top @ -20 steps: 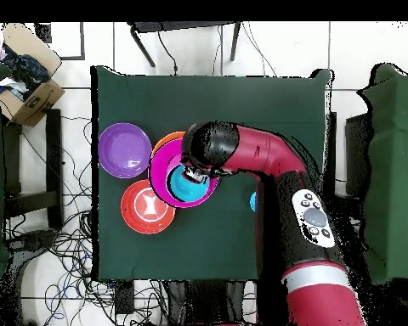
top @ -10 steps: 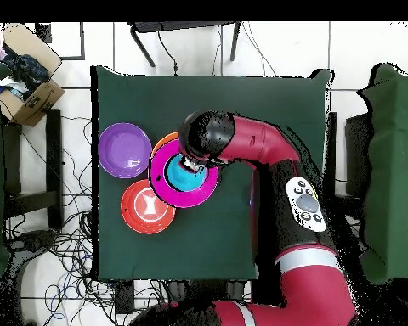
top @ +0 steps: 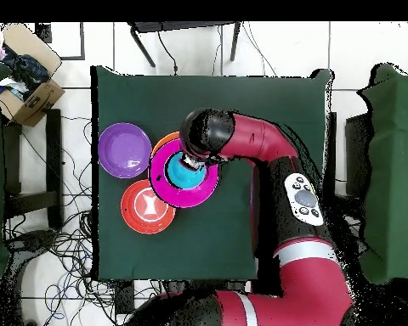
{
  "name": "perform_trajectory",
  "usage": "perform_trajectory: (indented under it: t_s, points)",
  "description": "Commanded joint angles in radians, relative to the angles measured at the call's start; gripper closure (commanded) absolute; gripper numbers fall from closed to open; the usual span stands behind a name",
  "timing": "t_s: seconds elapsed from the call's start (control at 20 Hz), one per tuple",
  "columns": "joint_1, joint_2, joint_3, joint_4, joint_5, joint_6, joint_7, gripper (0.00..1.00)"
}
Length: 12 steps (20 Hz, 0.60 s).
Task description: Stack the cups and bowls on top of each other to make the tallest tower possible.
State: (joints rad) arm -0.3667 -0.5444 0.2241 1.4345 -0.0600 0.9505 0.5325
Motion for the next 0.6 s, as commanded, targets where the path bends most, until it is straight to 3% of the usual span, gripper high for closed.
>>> perform_trajectory:
  t_s: [0.05, 0.6]
  points:
    - [0.018, 0.022, 0.007, -0.027, -0.01, 0.013, 0.202, 1.0]
    - [0.023, 0.02, 0.0, -0.021, -0.011, -0.011, 0.203, 1.0]
